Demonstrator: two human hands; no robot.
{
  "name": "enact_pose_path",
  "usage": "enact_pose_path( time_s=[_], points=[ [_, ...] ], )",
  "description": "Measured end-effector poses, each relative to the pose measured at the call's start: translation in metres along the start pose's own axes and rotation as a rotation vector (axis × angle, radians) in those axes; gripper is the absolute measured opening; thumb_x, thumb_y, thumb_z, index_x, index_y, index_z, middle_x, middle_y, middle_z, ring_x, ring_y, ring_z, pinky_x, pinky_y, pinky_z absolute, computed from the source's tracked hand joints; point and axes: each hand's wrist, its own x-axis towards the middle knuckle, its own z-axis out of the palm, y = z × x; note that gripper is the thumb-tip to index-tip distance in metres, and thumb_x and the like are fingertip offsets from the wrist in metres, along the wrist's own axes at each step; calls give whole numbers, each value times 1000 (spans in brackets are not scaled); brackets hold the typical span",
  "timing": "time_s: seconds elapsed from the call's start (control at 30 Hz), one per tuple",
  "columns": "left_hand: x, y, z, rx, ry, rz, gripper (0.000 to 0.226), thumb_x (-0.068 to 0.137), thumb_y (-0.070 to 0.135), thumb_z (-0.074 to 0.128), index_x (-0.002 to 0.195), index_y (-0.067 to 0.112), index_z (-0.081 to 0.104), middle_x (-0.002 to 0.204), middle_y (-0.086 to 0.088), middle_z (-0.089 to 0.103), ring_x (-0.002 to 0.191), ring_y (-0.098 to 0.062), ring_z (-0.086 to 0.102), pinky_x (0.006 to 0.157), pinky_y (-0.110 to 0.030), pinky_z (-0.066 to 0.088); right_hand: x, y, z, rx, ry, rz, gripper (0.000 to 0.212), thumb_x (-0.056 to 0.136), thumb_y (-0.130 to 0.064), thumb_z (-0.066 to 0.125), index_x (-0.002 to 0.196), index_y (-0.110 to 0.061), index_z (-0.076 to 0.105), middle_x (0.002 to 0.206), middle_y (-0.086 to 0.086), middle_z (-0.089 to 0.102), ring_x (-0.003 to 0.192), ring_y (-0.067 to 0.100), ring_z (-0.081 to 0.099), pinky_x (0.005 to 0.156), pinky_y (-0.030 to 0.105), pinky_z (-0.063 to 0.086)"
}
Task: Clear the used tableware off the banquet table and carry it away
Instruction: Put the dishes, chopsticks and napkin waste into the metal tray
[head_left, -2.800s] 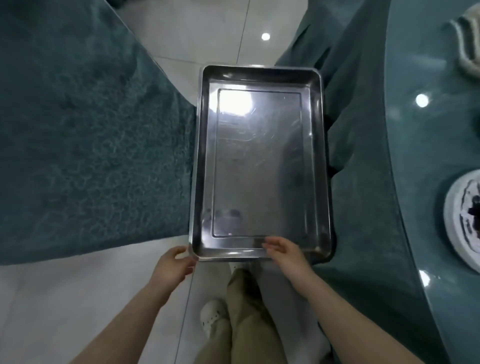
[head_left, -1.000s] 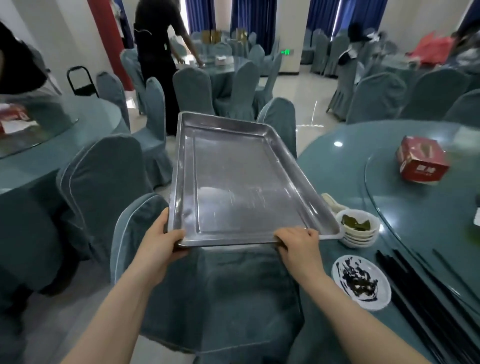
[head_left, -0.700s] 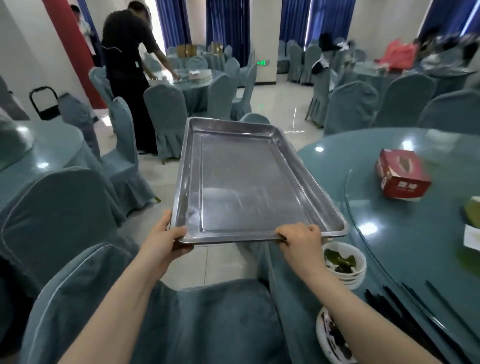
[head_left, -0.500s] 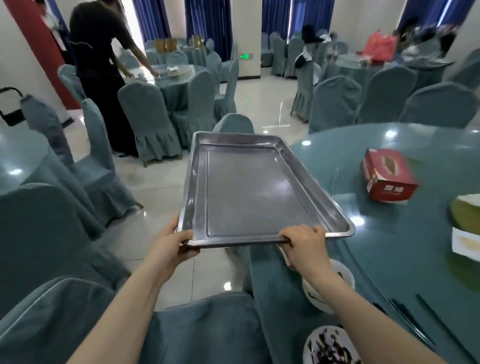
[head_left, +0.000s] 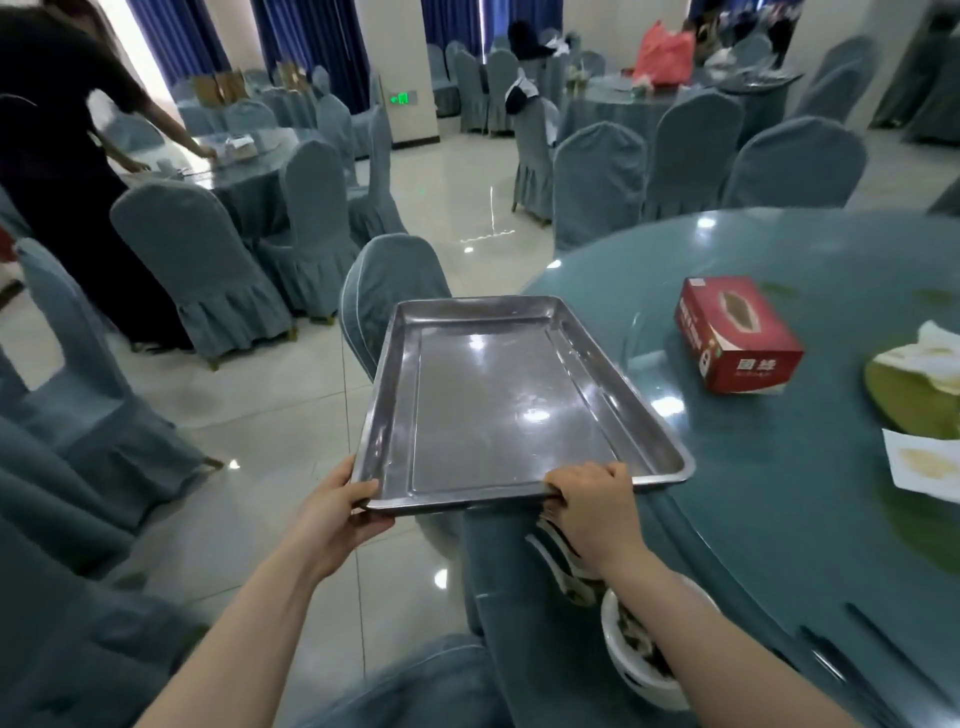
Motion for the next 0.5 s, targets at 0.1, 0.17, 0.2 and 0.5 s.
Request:
enact_pose_path(
  time_s=[0.1,0.17,0.2,0.5],
  points=[
    [32,10,-7,-22,-46,-58,31,96,7,50,108,31,65,96,-2,73,82,-26,69,67,-37,56,20,-5,12,-19,-9,47,16,82,-15,62,70,-25,59,67,-7,62,67,17,54,72,30,25],
    [52,16,-8,-36,-92,-87,29,97,10,49,111,31,64,100,-4,71,80,-27,72,68,-37,56,33,-7,20,-30,-8,77,14,81,-18,65,71,-26,60,69,-7,63,68,16,54,73,28,23],
    [60,20,-8,-51,-110,-99,27,97,12,50,112,28,65,101,-5,70,80,-26,72,68,-37,57,39,-7,24,-35,-13,99,13,82,-19,65,72,-26,60,71,-7,64,70,16,55,73,28,22],
    [99,38,5,-157,-90,-167,13,86,18,64,95,16,73,93,-8,72,87,-28,67,70,-38,56,78,-7,56,-78,-111,352,13,87,-23,58,76,-27,62,80,-7,65,80,17,52,73,30,23]
  ],
)
